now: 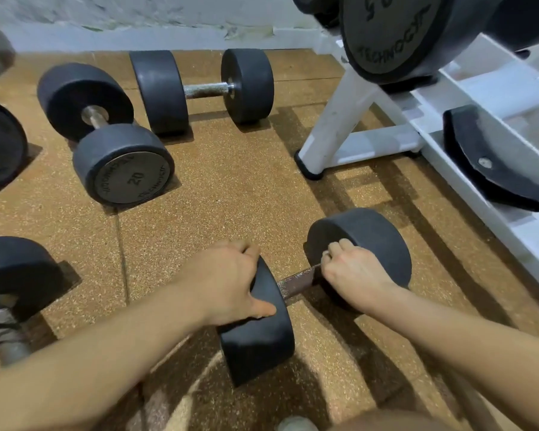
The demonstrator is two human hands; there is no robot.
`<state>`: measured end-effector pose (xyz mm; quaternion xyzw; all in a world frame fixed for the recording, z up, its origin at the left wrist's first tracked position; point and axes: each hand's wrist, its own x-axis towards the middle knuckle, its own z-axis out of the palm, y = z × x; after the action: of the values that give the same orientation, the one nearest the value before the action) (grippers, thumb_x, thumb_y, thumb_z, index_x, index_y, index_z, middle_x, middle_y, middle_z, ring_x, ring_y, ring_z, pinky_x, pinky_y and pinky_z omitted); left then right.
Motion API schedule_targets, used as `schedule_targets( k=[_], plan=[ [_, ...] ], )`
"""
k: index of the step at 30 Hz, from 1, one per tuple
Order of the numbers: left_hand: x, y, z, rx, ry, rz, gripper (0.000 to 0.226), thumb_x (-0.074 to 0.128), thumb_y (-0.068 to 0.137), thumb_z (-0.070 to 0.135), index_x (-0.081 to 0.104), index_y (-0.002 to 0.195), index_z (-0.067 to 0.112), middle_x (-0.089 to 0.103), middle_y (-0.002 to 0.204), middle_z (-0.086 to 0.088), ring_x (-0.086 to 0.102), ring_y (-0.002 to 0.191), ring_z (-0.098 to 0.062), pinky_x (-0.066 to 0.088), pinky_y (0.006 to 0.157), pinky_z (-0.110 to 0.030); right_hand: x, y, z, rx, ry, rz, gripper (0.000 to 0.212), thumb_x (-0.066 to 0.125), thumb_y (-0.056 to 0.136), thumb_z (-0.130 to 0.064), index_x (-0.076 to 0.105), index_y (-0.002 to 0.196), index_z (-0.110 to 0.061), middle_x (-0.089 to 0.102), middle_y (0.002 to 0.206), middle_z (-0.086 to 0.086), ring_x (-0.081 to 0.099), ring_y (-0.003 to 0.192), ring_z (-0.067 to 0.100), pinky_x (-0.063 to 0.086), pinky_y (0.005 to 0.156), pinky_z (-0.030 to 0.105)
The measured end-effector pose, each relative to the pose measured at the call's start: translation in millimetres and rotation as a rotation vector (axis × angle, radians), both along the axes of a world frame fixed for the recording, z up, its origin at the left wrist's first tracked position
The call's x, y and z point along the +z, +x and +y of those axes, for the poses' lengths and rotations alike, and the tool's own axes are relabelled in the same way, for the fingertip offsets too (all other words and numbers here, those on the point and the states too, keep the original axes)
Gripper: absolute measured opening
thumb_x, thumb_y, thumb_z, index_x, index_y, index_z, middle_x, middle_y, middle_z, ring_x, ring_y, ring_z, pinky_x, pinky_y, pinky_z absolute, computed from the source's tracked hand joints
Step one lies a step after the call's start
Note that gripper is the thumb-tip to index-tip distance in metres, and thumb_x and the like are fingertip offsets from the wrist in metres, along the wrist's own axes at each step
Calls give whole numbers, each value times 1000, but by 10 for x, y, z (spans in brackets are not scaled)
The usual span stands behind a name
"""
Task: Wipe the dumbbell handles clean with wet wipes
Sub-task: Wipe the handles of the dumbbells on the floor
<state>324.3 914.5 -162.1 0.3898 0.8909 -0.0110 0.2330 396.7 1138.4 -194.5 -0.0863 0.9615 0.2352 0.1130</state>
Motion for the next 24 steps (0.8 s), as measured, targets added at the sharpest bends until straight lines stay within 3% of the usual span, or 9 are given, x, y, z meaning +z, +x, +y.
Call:
schedule_targets(
  k=[2, 4, 6, 9, 12, 16, 18, 20, 24],
  plan=[
    [-70, -126, -120, 117, -1, -153, 121, 49, 65, 89, 16, 153, 13, 29, 155, -7, 30, 140, -27, 34, 112, -40, -68, -54, 20, 1, -8, 12, 26, 88, 48, -4, 64, 57, -4, 57, 58, 12, 53, 54, 29, 40, 42, 33],
    [-126, -177, -179, 189, -33, -284, 129, 47, 59, 92, 8, 154, 13, 21, 159, -7, 26, 143, -27, 31, 114, -40, -172, 49, 8, -11, -19, 22, 27, 89, 46, -6, 64, 55, -3, 57, 57, 11, 53, 53, 28, 42, 42, 33],
    [-154, -186, -169, 178, -47, -282, 127, 47, 59, 92, 15, 152, 11, 35, 151, -9, 38, 134, -29, 39, 105, -38, -222, 157, -17, -56, -68, -6, 26, 89, 48, -7, 66, 60, -2, 61, 59, 11, 55, 53, 28, 43, 42, 32],
    [-116, -149, -116, 150, -25, -208, 122, 49, 58, 93, 27, 146, 11, 51, 132, -7, 50, 117, -28, 44, 88, -36, -173, 168, -26, -202, -201, -34, 11, 74, 74, -14, 70, 84, -11, 67, 81, 5, 62, 75, 24, 52, 59, 33],
    [-69, 28, -109, 210, -12, -198, 122, 54, 62, 89, 14, 153, 17, 36, 147, -7, 40, 131, -27, 40, 100, -35, 76, 31, -144, -455, -467, 33, 21, 58, 88, -17, 68, 105, -23, 67, 99, -2, 64, 95, 22, 53, 78, 35],
    [-47, 261, -169, 244, 54, -261, 113, 57, 75, 76, 3, 155, 17, 12, 160, -7, 20, 144, -31, 28, 114, -41, 597, -171, -436, -791, -910, 126, 37, 57, 91, -9, 63, 125, -24, 67, 98, -3, 62, 92, 18, 46, 78, 26],
    [-4, 304, -257, 304, 103, -347, 100, 57, 84, 64, 5, 155, 17, 10, 161, -8, 15, 146, -30, 24, 118, -42, 882, -215, -640, -966, -1199, 106, 30, 60, 91, -6, 67, 119, -17, 69, 91, 1, 61, 78, 13, 45, 70, 23],
    [206, 332, -382, 470, 246, -456, 77, 56, 91, 50, 20, 152, 18, 24, 157, -7, 29, 141, -27, 32, 113, -39, 1218, -185, -884, -1170, -1526, 83, 20, 59, 92, -2, 70, 108, -5, 69, 83, 8, 59, 61, 10, 48, 56, 19],
    [1030, 334, -696, 870, 591, -621, 28, 53, 96, 28, 58, 122, 21, 63, 116, 2, 59, 106, -17, 47, 85, -29, 1891, -114, -1340, -1417, -1855, -52, 14, 62, 89, 0, 68, 100, 2, 68, 77, 10, 61, 57, 11, 49, 55, 20]
  ],
)
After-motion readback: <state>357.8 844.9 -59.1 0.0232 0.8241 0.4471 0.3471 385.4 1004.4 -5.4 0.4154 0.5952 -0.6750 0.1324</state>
